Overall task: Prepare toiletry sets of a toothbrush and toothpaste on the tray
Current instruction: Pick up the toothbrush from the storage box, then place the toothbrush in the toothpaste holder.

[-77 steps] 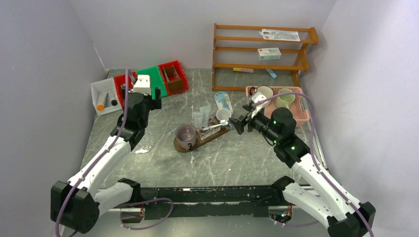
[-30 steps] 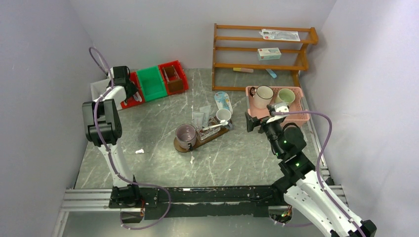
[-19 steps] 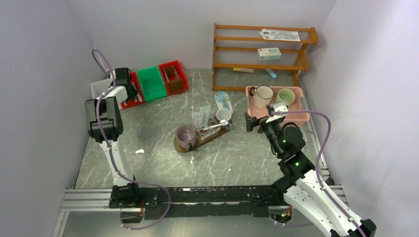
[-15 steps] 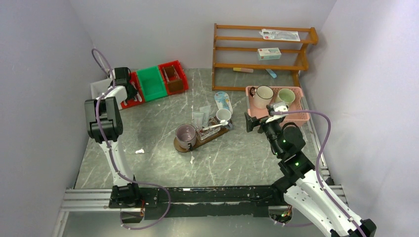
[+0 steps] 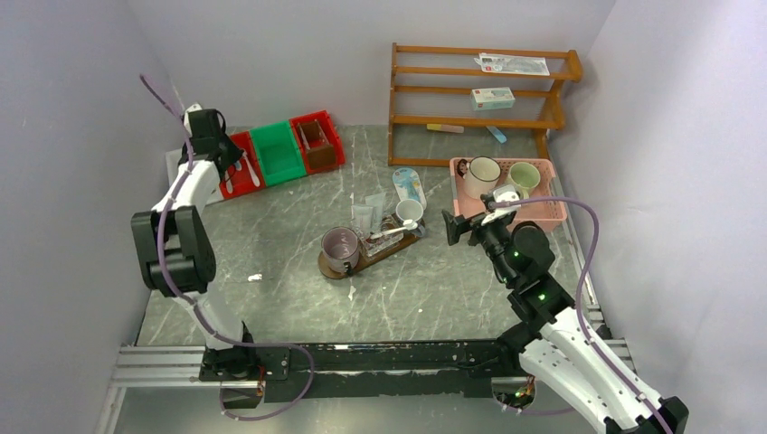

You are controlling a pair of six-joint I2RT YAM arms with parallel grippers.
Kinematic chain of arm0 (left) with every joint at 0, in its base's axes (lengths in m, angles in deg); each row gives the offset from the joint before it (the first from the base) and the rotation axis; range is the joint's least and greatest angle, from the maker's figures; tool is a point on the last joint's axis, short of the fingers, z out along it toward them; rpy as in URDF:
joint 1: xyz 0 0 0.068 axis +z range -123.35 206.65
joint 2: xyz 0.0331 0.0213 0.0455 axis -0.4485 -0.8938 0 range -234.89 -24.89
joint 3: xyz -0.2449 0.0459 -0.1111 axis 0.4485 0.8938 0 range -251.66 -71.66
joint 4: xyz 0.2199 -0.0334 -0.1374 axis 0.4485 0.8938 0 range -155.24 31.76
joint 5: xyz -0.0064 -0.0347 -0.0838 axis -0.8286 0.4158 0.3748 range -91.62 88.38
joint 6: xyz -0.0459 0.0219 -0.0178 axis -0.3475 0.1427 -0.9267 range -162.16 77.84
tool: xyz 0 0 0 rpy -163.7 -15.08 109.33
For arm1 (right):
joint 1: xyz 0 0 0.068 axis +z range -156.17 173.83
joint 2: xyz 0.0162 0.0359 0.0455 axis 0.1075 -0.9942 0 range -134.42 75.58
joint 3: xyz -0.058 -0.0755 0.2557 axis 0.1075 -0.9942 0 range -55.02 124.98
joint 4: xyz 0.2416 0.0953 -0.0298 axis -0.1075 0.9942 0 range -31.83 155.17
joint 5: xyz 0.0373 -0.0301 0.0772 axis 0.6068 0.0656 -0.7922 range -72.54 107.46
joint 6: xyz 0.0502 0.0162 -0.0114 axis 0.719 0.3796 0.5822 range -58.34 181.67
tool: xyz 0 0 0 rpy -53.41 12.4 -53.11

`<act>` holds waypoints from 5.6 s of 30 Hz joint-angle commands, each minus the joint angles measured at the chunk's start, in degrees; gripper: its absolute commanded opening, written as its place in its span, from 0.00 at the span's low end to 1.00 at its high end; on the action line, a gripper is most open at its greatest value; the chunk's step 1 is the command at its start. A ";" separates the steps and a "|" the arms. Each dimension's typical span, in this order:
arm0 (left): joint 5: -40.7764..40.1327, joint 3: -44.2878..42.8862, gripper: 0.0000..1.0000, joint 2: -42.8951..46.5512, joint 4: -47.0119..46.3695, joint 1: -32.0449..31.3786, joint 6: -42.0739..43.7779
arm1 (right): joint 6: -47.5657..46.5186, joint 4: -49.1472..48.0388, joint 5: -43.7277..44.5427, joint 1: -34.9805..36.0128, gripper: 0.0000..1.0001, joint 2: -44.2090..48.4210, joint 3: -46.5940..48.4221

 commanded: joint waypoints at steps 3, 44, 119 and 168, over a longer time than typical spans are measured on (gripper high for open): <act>7.42 8.11 0.05 11.55 -3.60 0.24 3.75 | 2.59 3.83 -2.60 0.13 1.00 -0.15 3.82; 35.15 47.18 0.06 66.38 -30.51 -31.84 27.71 | 17.06 -3.22 -32.96 0.63 0.96 -12.87 15.28; 59.42 49.33 0.37 66.69 -24.89 -36.82 40.72 | -20.02 7.96 -64.91 10.61 0.00 -22.74 28.68; -15.08 42.97 0.97 65.51 -11.61 -35.46 31.54 | -28.04 27.24 0.14 35.26 0.00 -26.10 29.93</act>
